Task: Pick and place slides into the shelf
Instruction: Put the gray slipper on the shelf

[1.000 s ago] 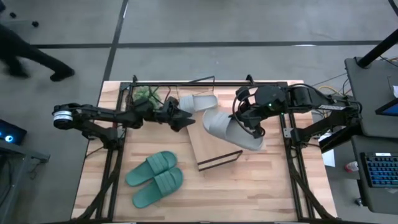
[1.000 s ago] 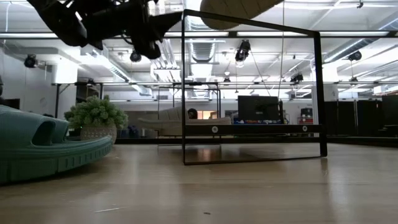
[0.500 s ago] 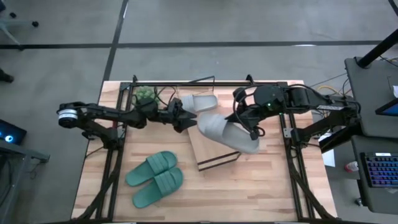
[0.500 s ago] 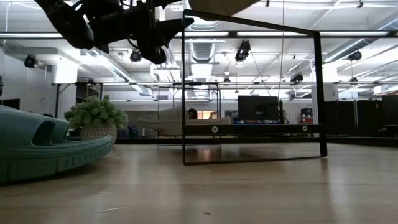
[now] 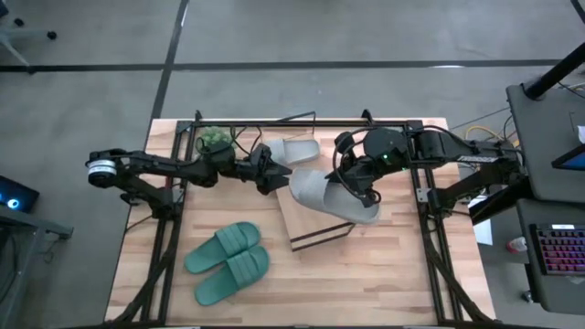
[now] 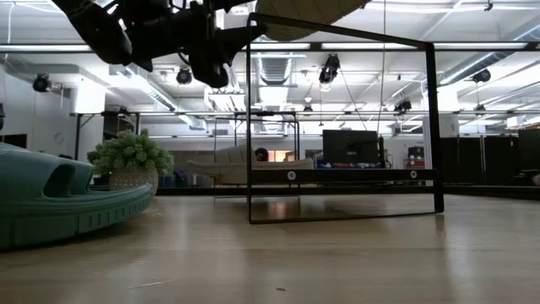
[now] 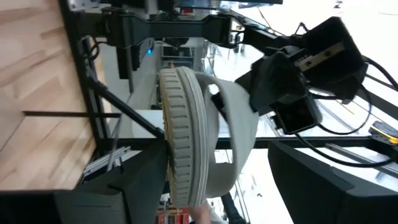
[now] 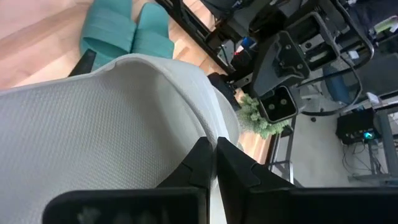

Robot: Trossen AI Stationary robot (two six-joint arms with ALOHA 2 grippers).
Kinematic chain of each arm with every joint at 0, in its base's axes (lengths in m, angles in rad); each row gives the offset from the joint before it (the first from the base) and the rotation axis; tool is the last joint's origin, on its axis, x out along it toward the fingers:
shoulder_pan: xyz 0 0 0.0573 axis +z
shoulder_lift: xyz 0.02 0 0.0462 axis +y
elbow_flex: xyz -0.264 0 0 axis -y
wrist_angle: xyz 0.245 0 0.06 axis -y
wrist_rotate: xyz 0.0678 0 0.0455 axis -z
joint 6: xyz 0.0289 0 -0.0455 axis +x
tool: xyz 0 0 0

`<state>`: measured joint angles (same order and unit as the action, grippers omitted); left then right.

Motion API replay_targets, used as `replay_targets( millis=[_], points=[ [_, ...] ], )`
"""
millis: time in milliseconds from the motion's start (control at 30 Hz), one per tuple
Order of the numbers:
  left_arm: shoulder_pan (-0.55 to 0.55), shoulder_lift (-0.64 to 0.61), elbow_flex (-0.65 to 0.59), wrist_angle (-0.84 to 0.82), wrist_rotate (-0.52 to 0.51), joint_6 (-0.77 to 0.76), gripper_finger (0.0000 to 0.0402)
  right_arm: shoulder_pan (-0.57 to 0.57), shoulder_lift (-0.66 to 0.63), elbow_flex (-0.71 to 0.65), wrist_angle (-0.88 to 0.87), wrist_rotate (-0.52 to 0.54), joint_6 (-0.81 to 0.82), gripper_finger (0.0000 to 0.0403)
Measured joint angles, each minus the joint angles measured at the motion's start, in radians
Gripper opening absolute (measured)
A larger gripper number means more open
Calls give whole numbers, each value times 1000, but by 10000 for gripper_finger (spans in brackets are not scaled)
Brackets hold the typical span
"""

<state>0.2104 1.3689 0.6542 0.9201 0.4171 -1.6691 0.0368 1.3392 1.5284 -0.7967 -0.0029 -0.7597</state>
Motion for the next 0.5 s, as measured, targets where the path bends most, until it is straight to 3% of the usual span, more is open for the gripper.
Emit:
replay_targets(
  millis=[500],
  points=[
    [0, 4, -3, 8, 9, 9, 261, -10, 5, 0, 40, 4, 3, 8]
  ],
)
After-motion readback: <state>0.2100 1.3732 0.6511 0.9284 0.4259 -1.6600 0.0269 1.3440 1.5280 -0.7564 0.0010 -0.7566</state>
